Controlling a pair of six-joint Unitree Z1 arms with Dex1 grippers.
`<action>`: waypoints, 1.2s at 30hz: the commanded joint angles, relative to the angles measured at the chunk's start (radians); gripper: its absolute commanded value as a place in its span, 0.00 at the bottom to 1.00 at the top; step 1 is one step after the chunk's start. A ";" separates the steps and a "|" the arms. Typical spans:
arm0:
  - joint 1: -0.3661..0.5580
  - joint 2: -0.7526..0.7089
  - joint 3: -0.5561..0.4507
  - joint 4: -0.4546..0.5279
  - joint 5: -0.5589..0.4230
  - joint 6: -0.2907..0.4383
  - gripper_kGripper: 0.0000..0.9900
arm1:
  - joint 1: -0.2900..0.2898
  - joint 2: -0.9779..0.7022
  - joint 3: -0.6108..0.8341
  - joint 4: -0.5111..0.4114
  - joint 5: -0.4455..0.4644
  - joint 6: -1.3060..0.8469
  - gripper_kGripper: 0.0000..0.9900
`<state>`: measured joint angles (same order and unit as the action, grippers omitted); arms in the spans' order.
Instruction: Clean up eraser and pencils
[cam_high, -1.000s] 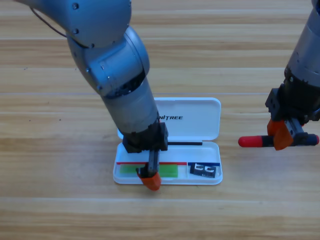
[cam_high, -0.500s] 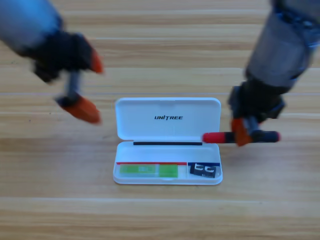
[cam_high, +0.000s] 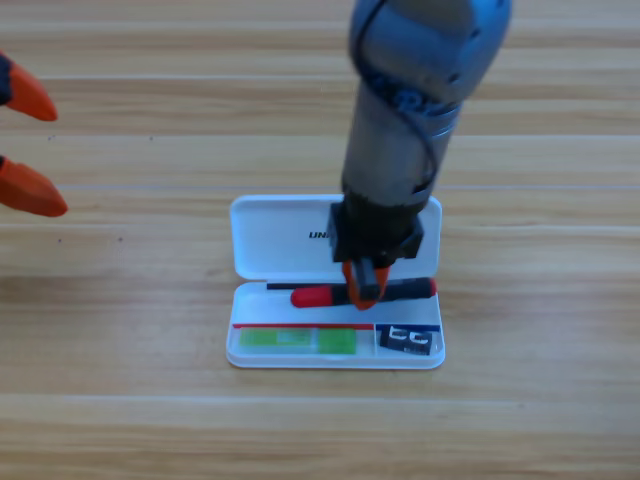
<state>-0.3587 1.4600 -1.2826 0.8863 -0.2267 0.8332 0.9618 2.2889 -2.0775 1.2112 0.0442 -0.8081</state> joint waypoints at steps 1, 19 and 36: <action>0.104 -0.055 0.040 -0.021 -0.068 0.006 1.00 | 0.025 0.132 -0.055 0.021 -0.047 0.021 0.00; 0.110 -0.086 0.078 -0.049 -0.108 0.007 1.00 | 0.006 0.192 -0.145 0.041 -0.113 0.073 0.00; 0.110 -0.084 0.129 -0.110 -0.108 0.012 0.99 | 0.003 0.190 -0.145 0.041 -0.113 0.079 0.00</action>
<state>-0.2726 1.3851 -1.1857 0.7904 -0.3227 0.8341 0.9683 2.4253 -2.2232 1.2312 -0.0534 -0.7390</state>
